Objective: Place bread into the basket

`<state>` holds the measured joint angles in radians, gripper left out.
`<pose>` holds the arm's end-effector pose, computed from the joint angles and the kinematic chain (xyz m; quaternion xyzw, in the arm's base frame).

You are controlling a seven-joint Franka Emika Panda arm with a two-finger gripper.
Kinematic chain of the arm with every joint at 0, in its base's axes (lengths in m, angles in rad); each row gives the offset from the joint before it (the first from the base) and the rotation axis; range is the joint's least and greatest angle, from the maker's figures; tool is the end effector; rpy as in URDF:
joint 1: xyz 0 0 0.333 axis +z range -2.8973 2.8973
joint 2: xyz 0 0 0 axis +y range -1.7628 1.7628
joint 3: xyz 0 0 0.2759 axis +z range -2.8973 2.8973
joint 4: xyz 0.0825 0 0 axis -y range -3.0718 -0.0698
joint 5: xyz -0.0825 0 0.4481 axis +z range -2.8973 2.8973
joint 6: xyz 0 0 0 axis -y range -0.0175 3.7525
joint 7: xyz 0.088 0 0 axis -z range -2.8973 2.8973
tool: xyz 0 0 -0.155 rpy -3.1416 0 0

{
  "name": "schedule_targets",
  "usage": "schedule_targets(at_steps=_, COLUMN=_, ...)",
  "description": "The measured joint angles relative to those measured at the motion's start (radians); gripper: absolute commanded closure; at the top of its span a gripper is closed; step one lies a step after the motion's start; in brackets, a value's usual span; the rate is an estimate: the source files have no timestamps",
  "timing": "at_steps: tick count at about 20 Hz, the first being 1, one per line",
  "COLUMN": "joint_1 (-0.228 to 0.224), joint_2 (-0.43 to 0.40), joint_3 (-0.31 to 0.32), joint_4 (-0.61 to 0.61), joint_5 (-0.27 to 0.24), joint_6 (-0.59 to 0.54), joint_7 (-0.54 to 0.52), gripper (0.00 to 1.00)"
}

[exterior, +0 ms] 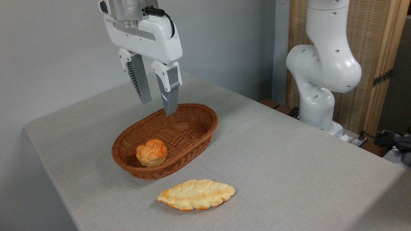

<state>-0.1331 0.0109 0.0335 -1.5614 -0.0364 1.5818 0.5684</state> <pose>0.6195 -0.0676 0.5358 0.9446 -0.3277 0.0088 0.0164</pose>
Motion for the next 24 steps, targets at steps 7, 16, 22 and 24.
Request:
schedule_targets(at_steps=7, joint_1=0.0, joint_2=0.0, joint_3=0.0, joint_4=0.0, joint_5=0.0, joint_6=0.002, joint_7=0.0, gripper=0.0)
schedule_targets(at_steps=16, joint_1=0.0, joint_2=-0.056, joint_3=0.003, joint_4=-0.124, joint_5=0.0, joint_6=0.103, joint_7=0.11, gripper=0.0)
schedule_targets(at_steps=22, joint_1=0.004, joint_2=-0.093, joint_3=0.082, joint_4=-0.238, joint_5=0.0, joint_6=0.142, joint_7=0.398, gripper=0.0)
schedule_targets(at_steps=24, joint_1=0.006, joint_2=-0.093, joint_3=0.116, joint_4=-0.278, joint_5=0.0, joint_6=0.218, joint_7=0.485, gripper=0.0)
